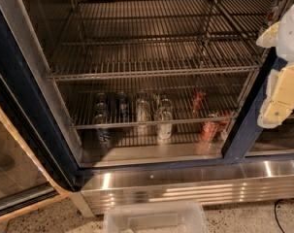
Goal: Pick 7up can from bottom shelf of fridge
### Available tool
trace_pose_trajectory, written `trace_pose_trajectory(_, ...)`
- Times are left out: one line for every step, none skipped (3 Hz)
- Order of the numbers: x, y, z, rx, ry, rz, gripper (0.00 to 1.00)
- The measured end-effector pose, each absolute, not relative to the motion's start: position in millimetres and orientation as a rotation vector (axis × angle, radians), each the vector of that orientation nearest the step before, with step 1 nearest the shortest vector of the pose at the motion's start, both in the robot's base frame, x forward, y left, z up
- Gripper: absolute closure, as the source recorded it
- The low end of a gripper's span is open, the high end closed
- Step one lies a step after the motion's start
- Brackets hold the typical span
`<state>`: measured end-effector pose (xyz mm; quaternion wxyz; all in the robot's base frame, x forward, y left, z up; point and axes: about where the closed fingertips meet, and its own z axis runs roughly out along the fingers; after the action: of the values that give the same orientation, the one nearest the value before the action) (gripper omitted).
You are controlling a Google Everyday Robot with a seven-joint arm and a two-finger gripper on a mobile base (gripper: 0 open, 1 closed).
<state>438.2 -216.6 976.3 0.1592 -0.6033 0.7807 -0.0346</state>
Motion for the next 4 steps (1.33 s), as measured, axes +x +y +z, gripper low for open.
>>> trace_pose_trajectory(438,-217,976,-1.724,2.231,-0.099,0.00)
trace_pose_trajectory(439,-215,976,-1.707,2.216,-0.094,0.00)
trace_pose_trajectory(444,-210,964,-1.646,2.161,-0.035,0.00)
trace_pose_trajectory(451,-199,950,-1.654,2.096,0.031,0.00)
